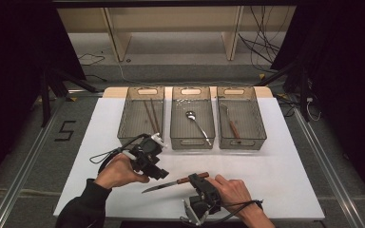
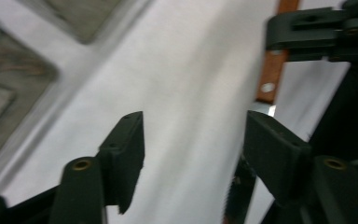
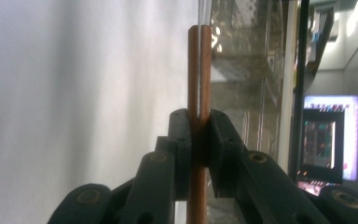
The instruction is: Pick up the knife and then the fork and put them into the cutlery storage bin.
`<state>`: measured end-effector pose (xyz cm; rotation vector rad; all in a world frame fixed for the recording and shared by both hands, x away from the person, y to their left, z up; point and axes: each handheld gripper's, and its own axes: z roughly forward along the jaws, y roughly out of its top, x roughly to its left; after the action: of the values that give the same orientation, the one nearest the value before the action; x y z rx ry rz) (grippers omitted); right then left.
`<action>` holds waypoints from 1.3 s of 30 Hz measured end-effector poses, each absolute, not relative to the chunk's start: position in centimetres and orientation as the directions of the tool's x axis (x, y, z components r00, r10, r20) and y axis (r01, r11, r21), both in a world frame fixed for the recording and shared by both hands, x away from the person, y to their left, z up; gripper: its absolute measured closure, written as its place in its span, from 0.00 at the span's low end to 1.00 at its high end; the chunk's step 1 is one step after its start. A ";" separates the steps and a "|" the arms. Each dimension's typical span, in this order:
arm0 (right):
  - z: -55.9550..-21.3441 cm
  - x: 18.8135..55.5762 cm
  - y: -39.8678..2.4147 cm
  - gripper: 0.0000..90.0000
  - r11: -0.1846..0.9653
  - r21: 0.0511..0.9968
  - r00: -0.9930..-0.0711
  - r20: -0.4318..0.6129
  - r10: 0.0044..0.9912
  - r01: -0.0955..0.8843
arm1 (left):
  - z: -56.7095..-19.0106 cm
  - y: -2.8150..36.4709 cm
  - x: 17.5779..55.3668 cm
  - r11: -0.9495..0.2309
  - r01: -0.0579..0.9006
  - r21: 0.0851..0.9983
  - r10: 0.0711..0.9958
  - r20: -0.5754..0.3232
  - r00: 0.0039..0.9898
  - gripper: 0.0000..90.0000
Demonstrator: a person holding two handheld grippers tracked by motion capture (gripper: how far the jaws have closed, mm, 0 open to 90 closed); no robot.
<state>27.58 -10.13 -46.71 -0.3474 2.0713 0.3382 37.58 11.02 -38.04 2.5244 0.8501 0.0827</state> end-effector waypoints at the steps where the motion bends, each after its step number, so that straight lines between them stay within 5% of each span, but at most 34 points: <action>1: -46.5 27.7 -10.5 0.90 0.924 0.100 -0.491 -0.865 -0.103 -0.369 | -37.9 11.3 37.7 -0.679 0.565 0.469 0.601 -0.087 0.794 0.39; 9: -45.4 29.1 -13.9 0.90 0.951 0.163 -0.528 -0.849 0.000 -0.262 | -37.2 13.6 37.8 -0.569 0.575 0.587 0.671 -0.073 0.738 0.29; 19: -41.8 32.5 -18.8 0.90 0.909 0.416 -0.590 -0.731 0.344 0.014 | -38.1 16.0 36.5 -0.441 0.530 0.724 0.722 -0.065 0.689 0.24; 30: -37.2 38.5 -23.9 0.90 0.564 0.742 -0.588 -0.287 0.756 0.363 | -41.0 16.8 34.6 -0.349 0.483 0.803 0.739 -0.081 0.669 0.20; 34: -36.4 41.0 -25.7 0.90 0.400 0.775 -0.544 -0.086 0.835 0.490 | -41.9 17.2 33.9 -0.320 0.464 0.826 0.733 -0.094 0.673 0.19; 39: -36.5 43.5 -26.9 0.90 0.309 0.750 -0.483 0.015 0.876 0.585 | -42.1 17.7 33.3 -0.281 0.423 0.861 0.730 -0.094 0.677 0.19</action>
<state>43.50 -26.89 -36.46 1.3011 2.1856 0.9979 33.27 17.75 -42.11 1.9177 0.8999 0.3968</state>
